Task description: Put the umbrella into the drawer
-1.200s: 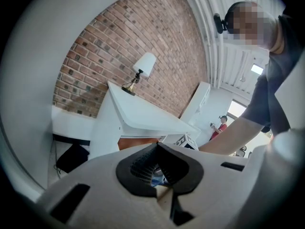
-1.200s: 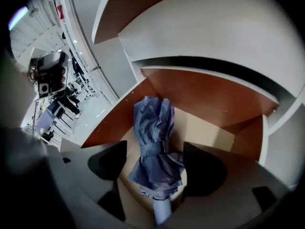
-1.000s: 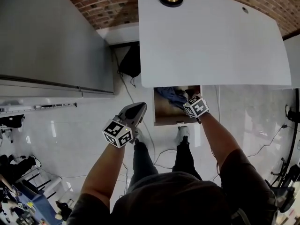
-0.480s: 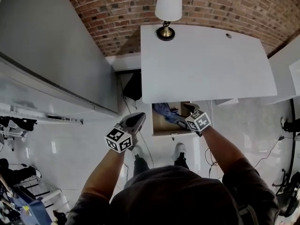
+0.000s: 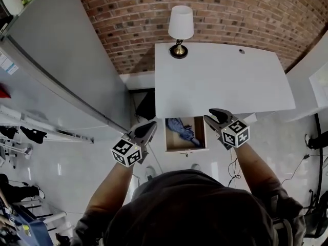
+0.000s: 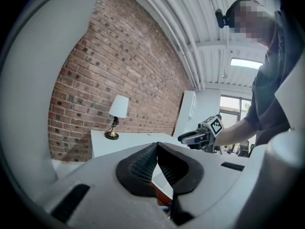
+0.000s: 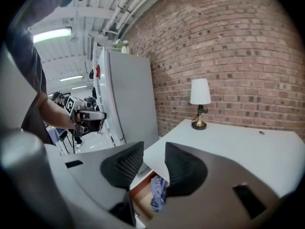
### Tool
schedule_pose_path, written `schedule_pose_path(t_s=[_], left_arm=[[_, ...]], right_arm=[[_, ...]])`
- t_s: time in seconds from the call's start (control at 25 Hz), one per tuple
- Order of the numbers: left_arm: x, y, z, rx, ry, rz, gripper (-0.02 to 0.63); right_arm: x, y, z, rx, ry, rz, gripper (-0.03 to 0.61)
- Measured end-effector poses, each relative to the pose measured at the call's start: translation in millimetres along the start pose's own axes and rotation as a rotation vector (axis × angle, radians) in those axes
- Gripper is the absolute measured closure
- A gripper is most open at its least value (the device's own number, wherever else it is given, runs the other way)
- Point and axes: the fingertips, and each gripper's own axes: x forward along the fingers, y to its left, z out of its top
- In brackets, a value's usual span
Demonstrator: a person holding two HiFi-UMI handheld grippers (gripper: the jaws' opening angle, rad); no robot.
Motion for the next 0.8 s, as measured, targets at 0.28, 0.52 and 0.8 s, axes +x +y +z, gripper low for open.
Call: schedule_pose_path(t_s=[0.28, 0.52, 0.8], left_arm=[[-10.1, -10.3, 42.7, 0.036, -0.077, 0.012, 0.614], [-16.0, -12.8, 63.1, 0.050, -0.113, 0.023, 0.614], [-15.9, -15.5, 69.5, 0.069, -0.121, 0.022, 0.614]], right_arm=[[-65.4, -24.1, 57.7, 0.018, -0.198, -0.101, 0.584], [-85.9, -22.6, 77.4, 0.027, -0.292, -0.092, 0.586], [-81.6, -20.0, 80.9, 0.033, -0.307, -0.074, 0.586]])
